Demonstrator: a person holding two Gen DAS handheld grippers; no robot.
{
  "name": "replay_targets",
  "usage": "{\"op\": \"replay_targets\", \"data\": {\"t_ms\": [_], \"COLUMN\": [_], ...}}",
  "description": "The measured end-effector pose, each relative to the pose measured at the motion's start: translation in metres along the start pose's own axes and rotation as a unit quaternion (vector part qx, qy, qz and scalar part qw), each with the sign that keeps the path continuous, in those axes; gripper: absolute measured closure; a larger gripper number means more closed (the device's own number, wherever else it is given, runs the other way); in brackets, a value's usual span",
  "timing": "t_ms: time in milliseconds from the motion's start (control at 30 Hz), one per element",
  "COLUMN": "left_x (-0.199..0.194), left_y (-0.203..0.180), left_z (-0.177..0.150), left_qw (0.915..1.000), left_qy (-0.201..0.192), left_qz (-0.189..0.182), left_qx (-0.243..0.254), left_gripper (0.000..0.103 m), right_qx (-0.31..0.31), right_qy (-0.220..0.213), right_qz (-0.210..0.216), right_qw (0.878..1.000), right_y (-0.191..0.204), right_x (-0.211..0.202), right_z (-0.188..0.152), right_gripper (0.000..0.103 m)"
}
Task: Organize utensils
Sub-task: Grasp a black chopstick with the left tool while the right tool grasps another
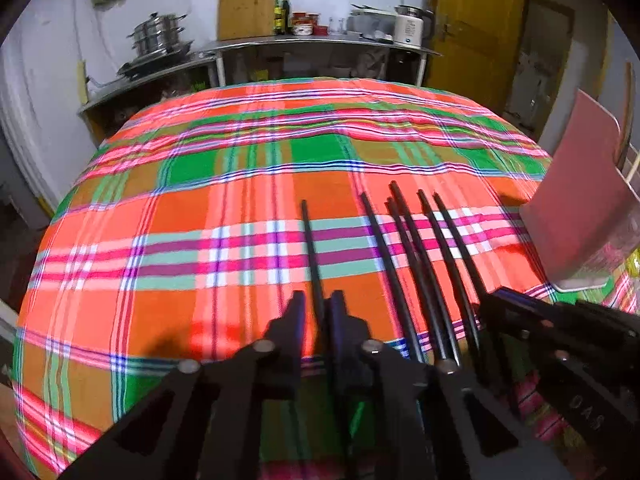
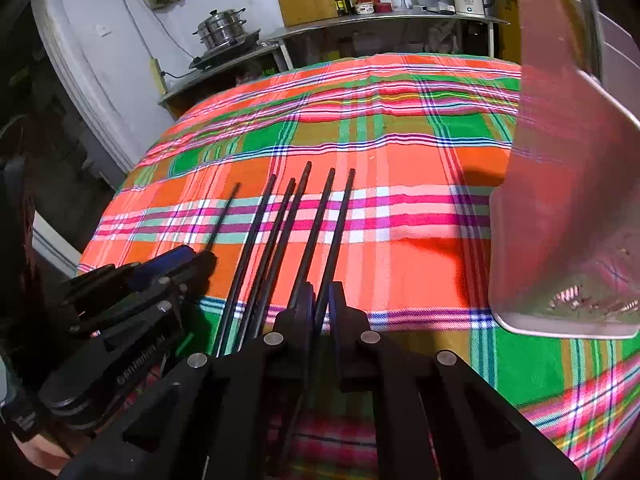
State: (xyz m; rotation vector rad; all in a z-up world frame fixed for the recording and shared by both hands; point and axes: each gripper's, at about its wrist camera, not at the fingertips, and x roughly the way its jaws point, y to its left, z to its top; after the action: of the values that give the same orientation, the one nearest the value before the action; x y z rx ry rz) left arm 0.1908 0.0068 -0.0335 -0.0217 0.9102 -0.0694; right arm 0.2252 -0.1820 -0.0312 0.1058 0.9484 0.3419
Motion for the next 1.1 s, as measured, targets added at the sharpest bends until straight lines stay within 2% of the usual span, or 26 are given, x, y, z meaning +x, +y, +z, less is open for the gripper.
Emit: {"op": "replay_targets", "data": {"t_ms": [300,567,933,1000,1100], "left_x": [-0.013,-0.003,0.007,0.007,0.005], "left_y": [0.028,0.031,0.024,0.023,0.025], "left_z": [-0.014,-0.001,0.013,0.014,0.015], "left_qw": [0.9977,0.9971,0.9982,0.9983,0.9977], "left_qy": [0.009,0.032,0.042,0.043,0.043], "left_qz": [-0.004,-0.035,-0.032,-0.025,-0.035], "left_qx": [-0.068,-0.059,-0.03,-0.029,-0.04], "left_gripper": [0.097,0.095,0.093,0.097,0.098], "right_qx": [0.017,-0.002,-0.021,-0.021,-0.021], "right_qy": [0.01,0.019,0.027,0.028,0.025], "right_qz": [0.009,0.002,-0.016,-0.015,-0.009], "right_qw": [1.0,1.0,0.999,0.999,0.999], "right_y": [-0.015,-0.008,0.0,0.0,0.001], "right_x": [-0.015,-0.002,0.011,0.011,0.007], "right_z": [-0.011,0.008,0.023,0.023,0.023], "right_gripper": [0.096,0.095,0.097,0.097,0.098]}}
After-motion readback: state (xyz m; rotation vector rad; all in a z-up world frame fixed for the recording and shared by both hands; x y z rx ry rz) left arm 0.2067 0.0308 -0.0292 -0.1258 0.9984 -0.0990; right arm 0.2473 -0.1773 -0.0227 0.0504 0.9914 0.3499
